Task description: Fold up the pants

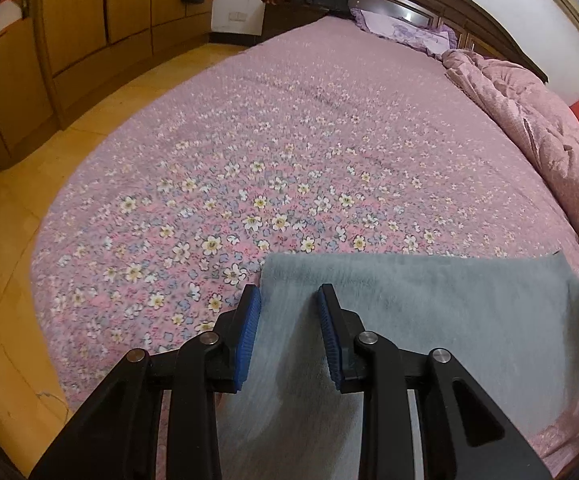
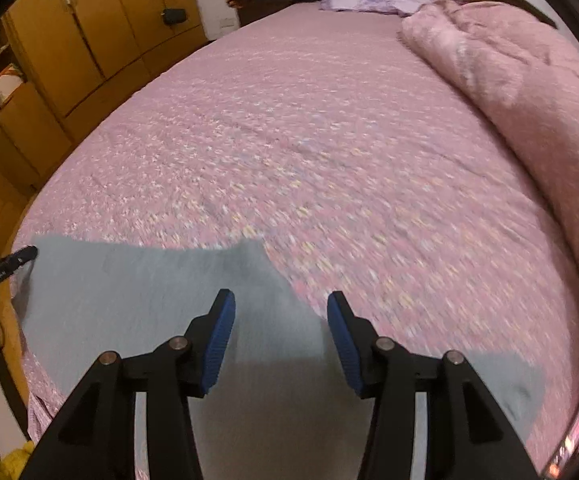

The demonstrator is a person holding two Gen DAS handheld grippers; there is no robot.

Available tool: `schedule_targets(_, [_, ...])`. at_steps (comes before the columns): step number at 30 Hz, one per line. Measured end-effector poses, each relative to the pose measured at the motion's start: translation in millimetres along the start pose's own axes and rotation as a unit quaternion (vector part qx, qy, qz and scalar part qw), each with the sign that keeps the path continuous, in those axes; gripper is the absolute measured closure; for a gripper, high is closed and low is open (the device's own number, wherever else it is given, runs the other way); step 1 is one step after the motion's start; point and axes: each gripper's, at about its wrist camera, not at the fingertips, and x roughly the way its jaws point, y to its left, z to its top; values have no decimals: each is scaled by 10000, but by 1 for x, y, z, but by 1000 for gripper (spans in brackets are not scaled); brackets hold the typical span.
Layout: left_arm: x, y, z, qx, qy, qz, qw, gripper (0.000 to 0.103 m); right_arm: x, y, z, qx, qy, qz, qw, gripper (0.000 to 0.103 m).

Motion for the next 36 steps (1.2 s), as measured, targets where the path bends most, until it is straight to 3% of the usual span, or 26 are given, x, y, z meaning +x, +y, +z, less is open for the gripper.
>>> schedule_targets(5, [6,0,-2,-140,-58,-64,9999,81,38,1,16,52,425,436,9981,53])
schedule_targets(6, [5,-1,-2,-129,-78,-67,9999,87,47,2,15,63,546,485,9973,53])
schedule_targets(7, [5,-3,-2,-107,-102,-24,9999,94,51,3,14,52,626,508,9967,61])
schedule_targets(8, [3,-4,-2,-61,-131,61,9999,100,54,6,11,-25,637,500,9967,84])
schedule_targets(10, [0,-7,-2,18,-214,160,9996,100,51,12,9,-224,535,444,9973,90])
schedule_targets(14, [5,-11,2,110,-283,665,9973,103,35,18,13,-296,50,142,9994,92])
schedule_targets(17, [13,-12,6,137,-328,1234,9917,103,42,20,17,-348,58,-45,9994,93])
schedule_targets(22, [12,-4,7,52,-243,1097,9937,103,64,18,12,-451,132,-163,9988,92])
schedule_targets(24, [5,-7,6,94,-249,1125,9933,103,60,17,12,-477,174,-169,9986,86])
schedule_targets(26, [-2,-14,6,156,-276,1157,9928,103,55,16,13,-377,216,-215,9988,72])
schedule_targets(32, [-26,-41,1,95,-326,642,9974,101,1,-11,4,-12,24,45,10000,57])
schedule_targets(36, [-27,-63,-3,160,-210,393,9989,94,-39,-34,-12,14,-103,-109,9999,54])
